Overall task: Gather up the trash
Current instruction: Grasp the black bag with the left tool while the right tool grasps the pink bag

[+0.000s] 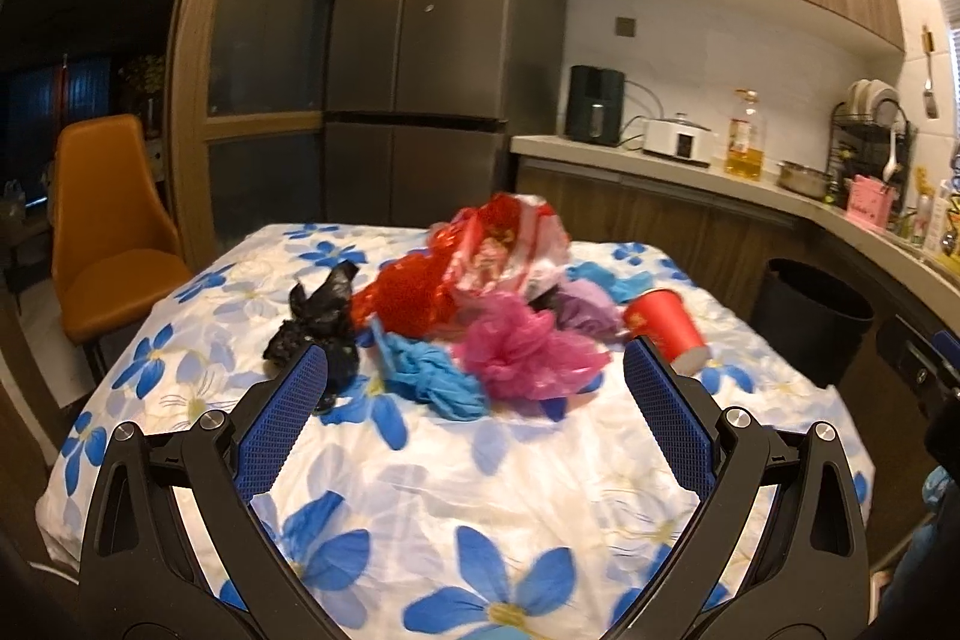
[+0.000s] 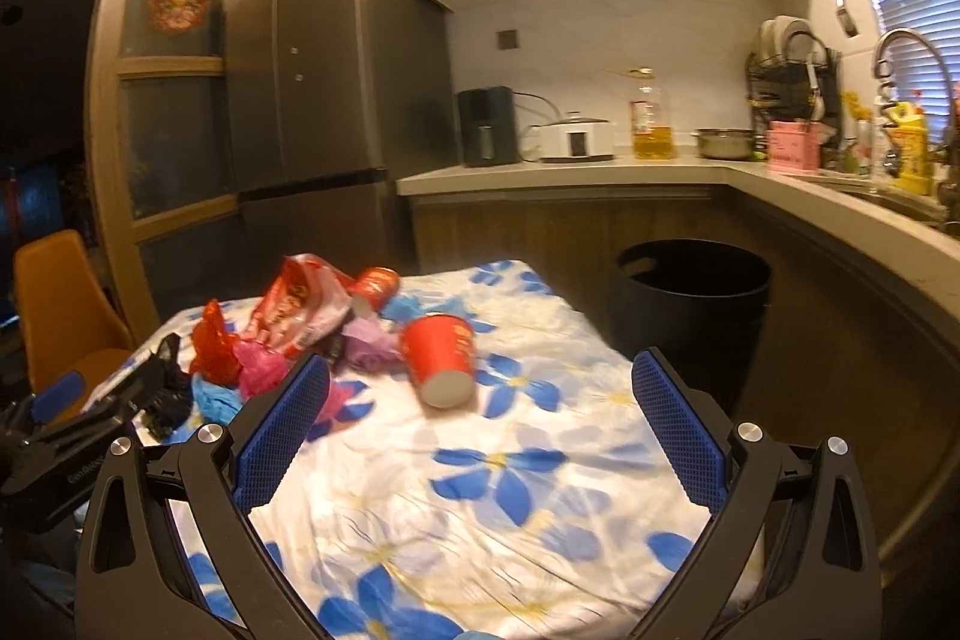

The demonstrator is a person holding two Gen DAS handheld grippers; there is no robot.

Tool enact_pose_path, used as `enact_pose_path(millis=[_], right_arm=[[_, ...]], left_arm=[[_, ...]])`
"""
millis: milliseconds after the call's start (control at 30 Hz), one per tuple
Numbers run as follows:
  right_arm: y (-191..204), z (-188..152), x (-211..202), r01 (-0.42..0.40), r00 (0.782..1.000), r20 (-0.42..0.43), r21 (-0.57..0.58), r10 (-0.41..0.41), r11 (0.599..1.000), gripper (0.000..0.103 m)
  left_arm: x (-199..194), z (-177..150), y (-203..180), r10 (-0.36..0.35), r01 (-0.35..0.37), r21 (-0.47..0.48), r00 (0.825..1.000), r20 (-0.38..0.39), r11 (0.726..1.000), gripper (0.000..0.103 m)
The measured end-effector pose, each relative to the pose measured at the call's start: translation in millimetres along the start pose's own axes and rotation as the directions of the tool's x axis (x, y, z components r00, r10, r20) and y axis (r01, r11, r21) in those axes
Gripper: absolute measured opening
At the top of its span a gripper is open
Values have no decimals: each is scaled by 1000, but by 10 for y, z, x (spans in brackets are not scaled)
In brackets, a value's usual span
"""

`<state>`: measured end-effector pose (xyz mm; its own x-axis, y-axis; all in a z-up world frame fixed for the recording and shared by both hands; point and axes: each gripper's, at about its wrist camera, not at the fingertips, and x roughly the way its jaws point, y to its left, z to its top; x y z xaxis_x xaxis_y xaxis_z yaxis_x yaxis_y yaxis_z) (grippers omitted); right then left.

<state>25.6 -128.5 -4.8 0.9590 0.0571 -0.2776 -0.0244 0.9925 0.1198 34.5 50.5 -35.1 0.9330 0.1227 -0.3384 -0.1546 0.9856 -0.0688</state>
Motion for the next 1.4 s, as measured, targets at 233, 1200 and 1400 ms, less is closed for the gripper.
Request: enact_pose_path(millis=[233, 1200, 1400], right_arm=[[242, -82, 382, -123, 992, 18, -12, 123, 992, 93], [1269, -448, 1783, -416, 888, -246, -70, 388, 907, 32], [1161, -389, 1653, -412, 894, -216, -59, 392, 909, 26]], left_arm=[[248, -40, 294, 70, -70, -36, 997, 10, 997, 97], [1228, 39, 995, 198, -210, -119, 975, -100, 971, 85], [1435, -14, 1095, 149, -182, -151, 968, -203, 972, 44]])
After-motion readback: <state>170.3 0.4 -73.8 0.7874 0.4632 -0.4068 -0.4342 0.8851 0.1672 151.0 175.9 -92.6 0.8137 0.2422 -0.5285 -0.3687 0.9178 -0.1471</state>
